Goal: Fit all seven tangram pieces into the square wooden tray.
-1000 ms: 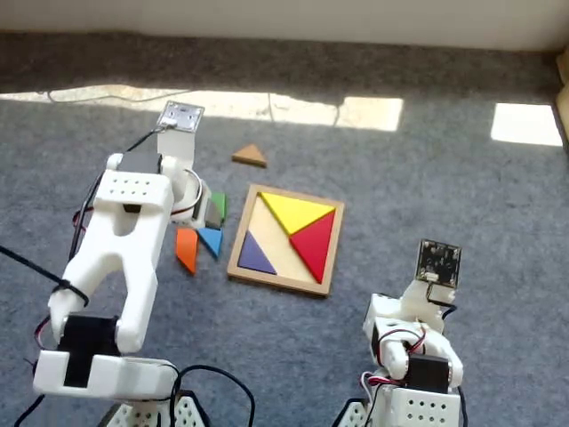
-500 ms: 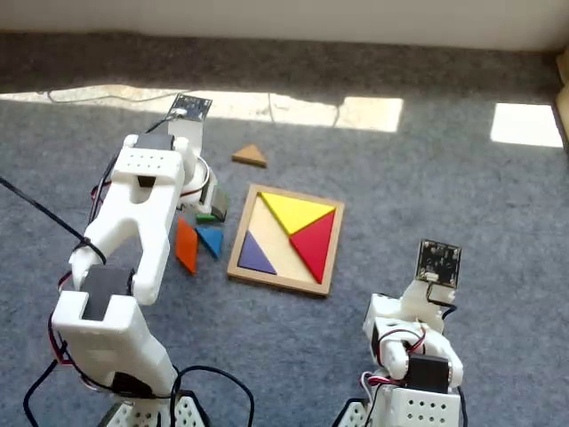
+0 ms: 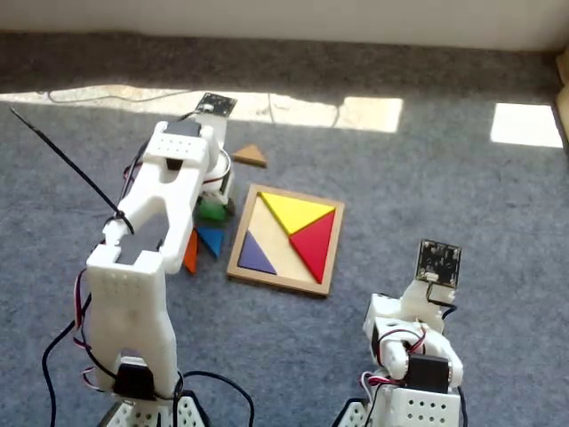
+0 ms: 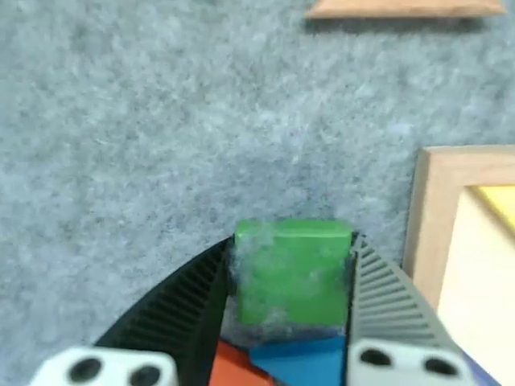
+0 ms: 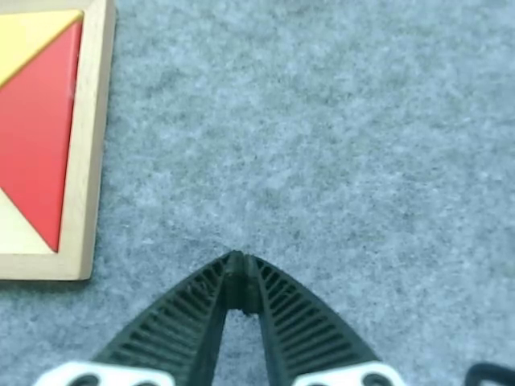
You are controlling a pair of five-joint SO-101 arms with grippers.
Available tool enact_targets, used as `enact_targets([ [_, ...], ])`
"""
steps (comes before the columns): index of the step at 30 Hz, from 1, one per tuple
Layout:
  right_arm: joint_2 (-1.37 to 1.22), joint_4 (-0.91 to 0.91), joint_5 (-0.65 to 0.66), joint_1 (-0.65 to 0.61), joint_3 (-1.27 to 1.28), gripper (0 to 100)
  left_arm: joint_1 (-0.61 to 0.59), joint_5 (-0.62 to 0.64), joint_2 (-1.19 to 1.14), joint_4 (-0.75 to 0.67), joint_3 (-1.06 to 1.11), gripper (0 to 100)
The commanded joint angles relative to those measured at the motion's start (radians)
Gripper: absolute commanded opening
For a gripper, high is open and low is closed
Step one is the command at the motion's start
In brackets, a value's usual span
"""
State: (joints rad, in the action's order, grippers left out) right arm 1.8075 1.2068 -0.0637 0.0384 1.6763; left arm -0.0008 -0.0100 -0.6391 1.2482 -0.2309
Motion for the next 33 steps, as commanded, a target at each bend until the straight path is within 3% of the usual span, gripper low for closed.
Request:
enact_targets([
  [1,0.01,0.008,-0.012,0.008,0.093,1.2,0.013,0.011,-0.027,0.026,-0.082,13],
  [10,0.01,0.008,-0.012,0.008,0.093,1.2,0.013,0.003,0.03,0.055,-0.084,7],
  [21,0.01,0.008,-0.012,0.008,0.093,1.2,0.056,0.002,0.285,0.252,-0.073,7],
  [33,0.01,0.008,-0.012,0.008,0.093,1.2,0.328,-0.003,0.409,0.381,-0.058,7],
])
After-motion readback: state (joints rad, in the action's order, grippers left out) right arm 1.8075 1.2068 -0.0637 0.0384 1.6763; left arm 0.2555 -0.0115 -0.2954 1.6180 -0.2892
